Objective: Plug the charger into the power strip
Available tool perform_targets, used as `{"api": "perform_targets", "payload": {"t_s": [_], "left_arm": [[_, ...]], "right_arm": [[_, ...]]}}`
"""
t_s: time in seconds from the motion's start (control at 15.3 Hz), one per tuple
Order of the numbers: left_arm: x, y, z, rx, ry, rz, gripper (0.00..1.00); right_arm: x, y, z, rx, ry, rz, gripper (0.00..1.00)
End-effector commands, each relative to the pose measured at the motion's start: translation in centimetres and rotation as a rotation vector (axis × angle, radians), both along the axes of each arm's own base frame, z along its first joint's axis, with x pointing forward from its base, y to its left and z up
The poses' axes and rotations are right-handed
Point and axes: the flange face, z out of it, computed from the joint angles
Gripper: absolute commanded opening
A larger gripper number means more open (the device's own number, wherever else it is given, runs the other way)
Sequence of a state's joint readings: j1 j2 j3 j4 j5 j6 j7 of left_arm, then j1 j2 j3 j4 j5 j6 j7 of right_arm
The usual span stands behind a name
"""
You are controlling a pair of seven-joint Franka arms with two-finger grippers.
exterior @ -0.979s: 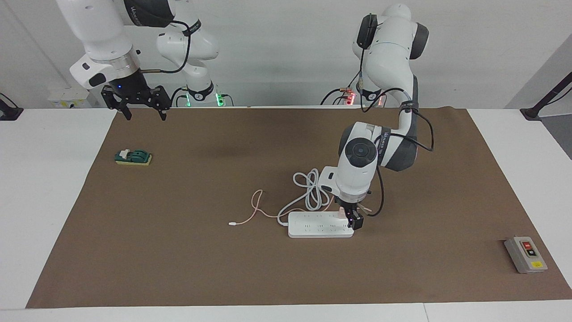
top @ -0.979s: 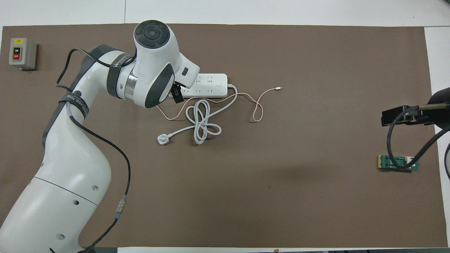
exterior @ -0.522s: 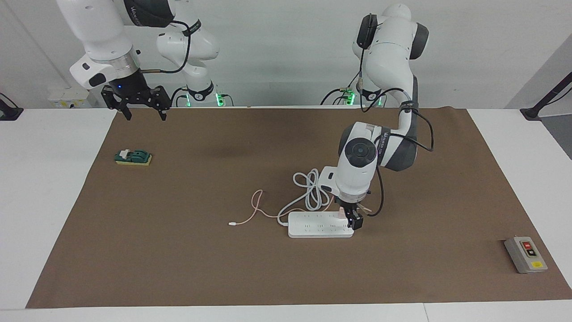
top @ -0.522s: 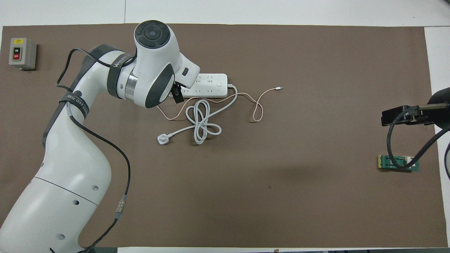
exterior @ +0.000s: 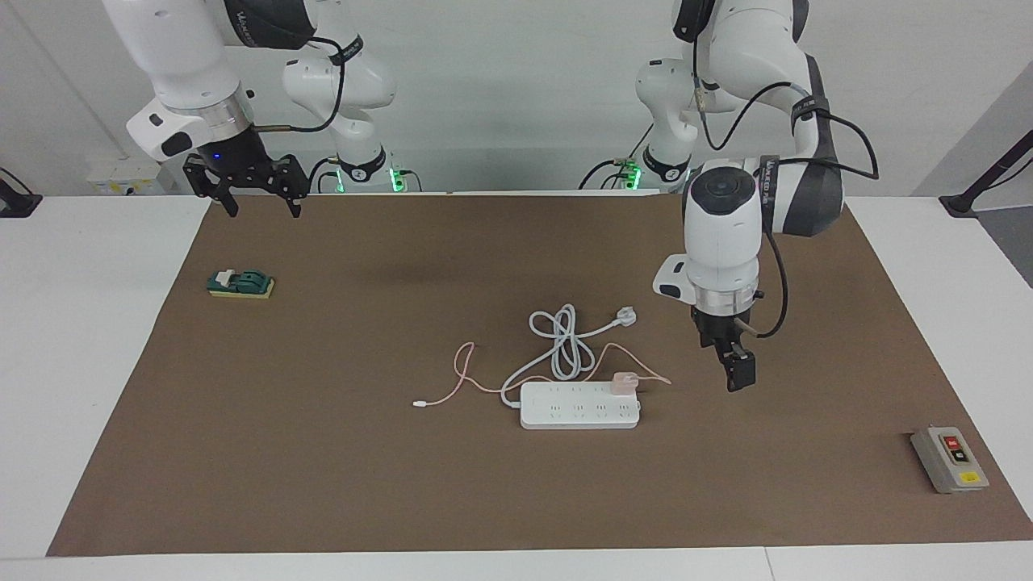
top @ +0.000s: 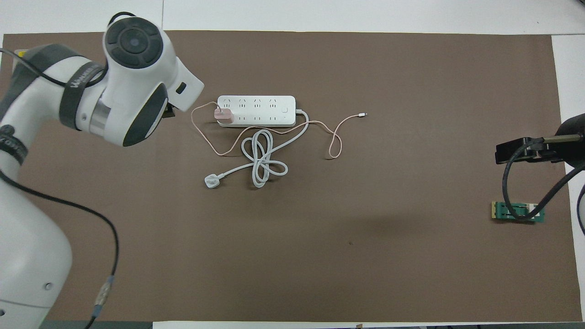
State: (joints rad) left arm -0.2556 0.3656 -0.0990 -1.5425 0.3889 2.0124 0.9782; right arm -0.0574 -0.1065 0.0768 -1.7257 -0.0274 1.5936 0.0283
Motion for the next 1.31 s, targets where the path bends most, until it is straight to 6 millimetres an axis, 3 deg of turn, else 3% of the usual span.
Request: {"api": "perform_targets", "payload": {"t_s": [0.0, 0.2, 0.26, 0.39, 0.72, 0.98, 1.11, 1.24], "left_arm": [[-0.4, 0.0, 0.3, -0.090, 0.067, 0.072, 1.00], [-1.0, 1.3, 2.8, -0.171, 0.112, 0.173, 1.00], [-0.9, 2.7, 4.9, -0.184, 0.083, 0.229, 1.00], [-1.6, 4.8, 6.8, -0.237, 0.103, 0.390, 1.00], [-4.2, 14.0, 12.6, -0.382, 0.066, 1.132, 1.00], [-7.8, 19.3, 17.4, -0.384, 0.026, 1.363, 1.00], [-9.4, 20.1, 18.5, -0.364, 0.034, 1.453, 1.00], [-10.7, 20.2, 18.2, -0.322, 0.054, 1.550, 1.00]], "right_arm": [[-0.4, 0.2, 0.1, 0.001, -0.006, -0.007, 1.00], [-0.4, 0.1, 0.1, 0.001, -0.006, -0.008, 1.00], [-0.4, 0.1, 0.1, 0.001, -0.004, -0.007, 1.00], [-0.4, 0.2, 0.0, 0.001, -0.003, -0.005, 1.00], [-0.4, 0.2, 0.1, 0.001, -0.004, -0.005, 1.00], [-0.4, 0.1, 0.1, 0.001, -0.006, -0.005, 1.00], [-0.4, 0.1, 0.1, 0.001, -0.006, -0.005, 1.00], [-0.4, 0.1, 0.1, 0.001, -0.006, -0.005, 1.00]]}}
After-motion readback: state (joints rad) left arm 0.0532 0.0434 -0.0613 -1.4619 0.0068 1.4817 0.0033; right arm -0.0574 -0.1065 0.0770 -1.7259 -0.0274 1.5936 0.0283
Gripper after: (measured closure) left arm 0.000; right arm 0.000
